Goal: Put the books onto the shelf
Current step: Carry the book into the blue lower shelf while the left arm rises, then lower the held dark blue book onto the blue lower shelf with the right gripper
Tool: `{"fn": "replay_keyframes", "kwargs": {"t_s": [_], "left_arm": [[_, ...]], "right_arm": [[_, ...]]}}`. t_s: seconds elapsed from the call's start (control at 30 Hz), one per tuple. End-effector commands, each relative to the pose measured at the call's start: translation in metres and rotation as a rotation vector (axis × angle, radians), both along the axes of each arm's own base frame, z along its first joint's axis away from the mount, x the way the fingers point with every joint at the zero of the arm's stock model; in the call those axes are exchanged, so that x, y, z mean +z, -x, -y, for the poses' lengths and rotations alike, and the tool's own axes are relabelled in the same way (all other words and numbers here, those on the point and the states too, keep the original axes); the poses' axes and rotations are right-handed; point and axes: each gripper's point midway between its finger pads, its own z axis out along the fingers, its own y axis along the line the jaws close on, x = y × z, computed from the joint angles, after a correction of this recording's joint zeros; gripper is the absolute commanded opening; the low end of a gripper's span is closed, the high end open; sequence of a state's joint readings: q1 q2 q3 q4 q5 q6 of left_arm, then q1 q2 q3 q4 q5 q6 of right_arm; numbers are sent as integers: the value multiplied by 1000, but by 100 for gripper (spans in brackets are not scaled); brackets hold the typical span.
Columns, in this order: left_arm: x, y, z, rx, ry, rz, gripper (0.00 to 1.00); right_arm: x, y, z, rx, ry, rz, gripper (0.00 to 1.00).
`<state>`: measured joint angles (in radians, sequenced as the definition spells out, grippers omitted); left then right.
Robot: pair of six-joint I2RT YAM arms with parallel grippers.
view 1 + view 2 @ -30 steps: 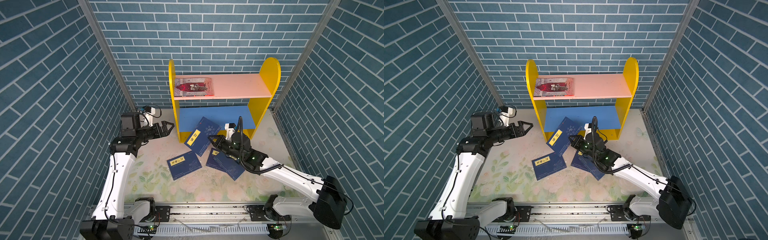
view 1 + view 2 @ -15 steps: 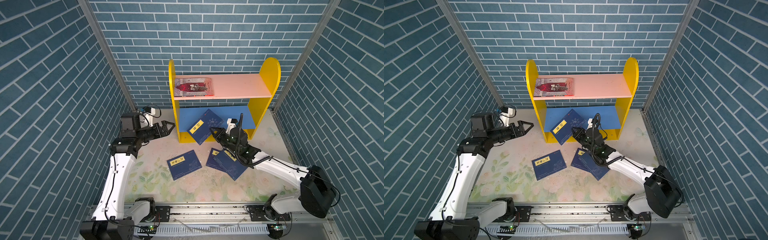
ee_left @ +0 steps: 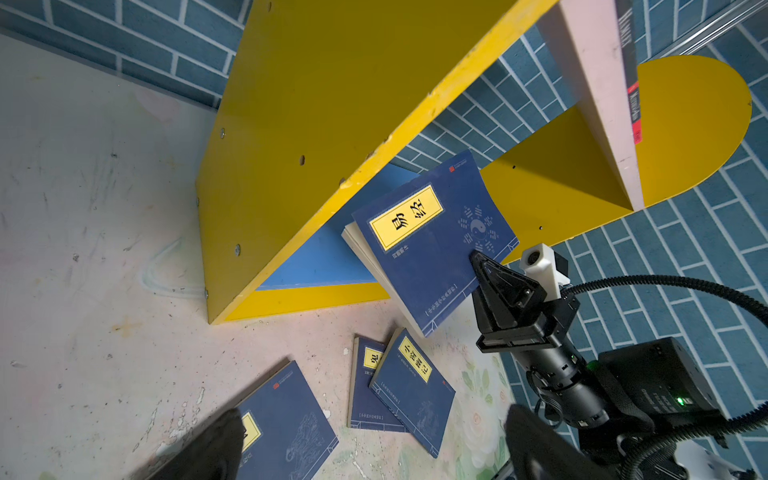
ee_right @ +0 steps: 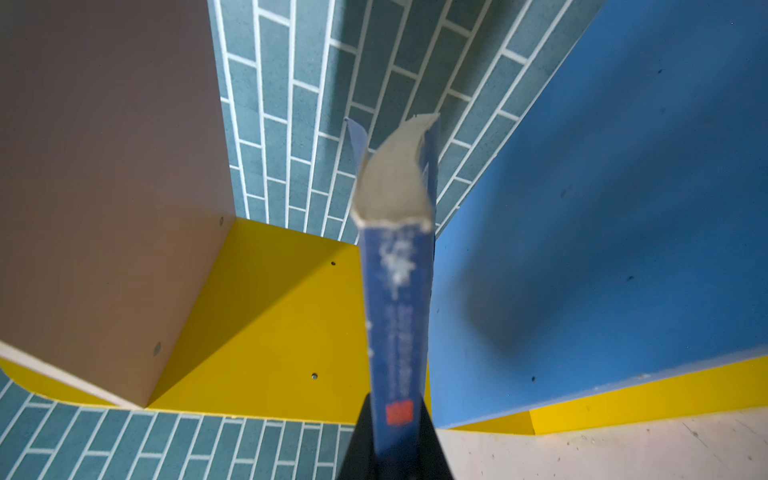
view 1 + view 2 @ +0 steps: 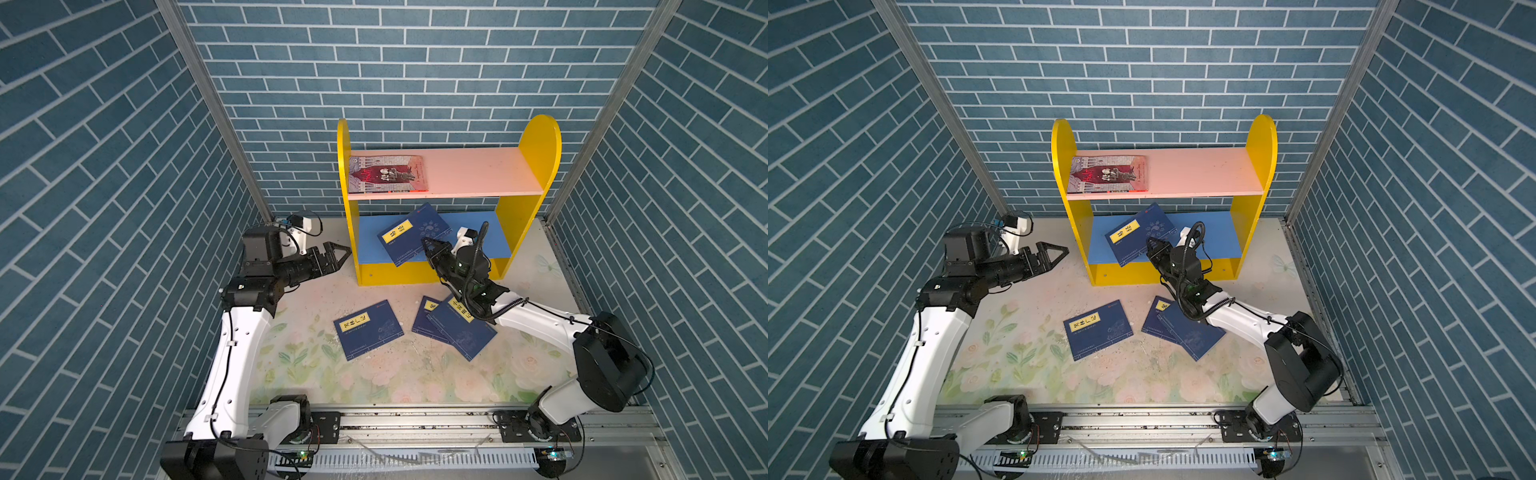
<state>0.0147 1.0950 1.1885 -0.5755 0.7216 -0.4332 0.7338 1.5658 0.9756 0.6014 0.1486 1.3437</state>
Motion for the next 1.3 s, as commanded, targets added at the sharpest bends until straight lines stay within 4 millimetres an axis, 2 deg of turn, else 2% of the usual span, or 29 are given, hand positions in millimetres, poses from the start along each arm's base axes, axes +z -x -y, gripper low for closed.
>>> {"fn": "replay_keyframes", "kwargs": {"t_s": [0.0, 0.2, 0.47, 0.63, 0.93, 1.07, 1.27], "left_arm": [[2, 4, 2, -4, 36, 11, 100], [-4, 7, 13, -34, 90, -13, 100], [-17, 2, 23, -23, 170, -56, 100], [-17, 3, 29, -41, 173, -58, 100], [-24, 2, 30, -39, 169, -73, 100], [-25, 3, 30, -40, 170, -79, 100], [-30, 3, 31, -35, 182, -103, 100]], "right_arm": [[20, -19, 4, -93, -111, 29, 0], [9, -35, -19, -94, -152, -6, 0], [-4, -36, -43, -137, -130, -38, 0], [-20, -28, -53, -164, -125, -76, 0], [-33, -33, -68, -180, -137, -137, 0], [-39, -35, -72, -184, -141, -158, 6], [-51, -38, -79, -178, -150, -203, 7]]}}
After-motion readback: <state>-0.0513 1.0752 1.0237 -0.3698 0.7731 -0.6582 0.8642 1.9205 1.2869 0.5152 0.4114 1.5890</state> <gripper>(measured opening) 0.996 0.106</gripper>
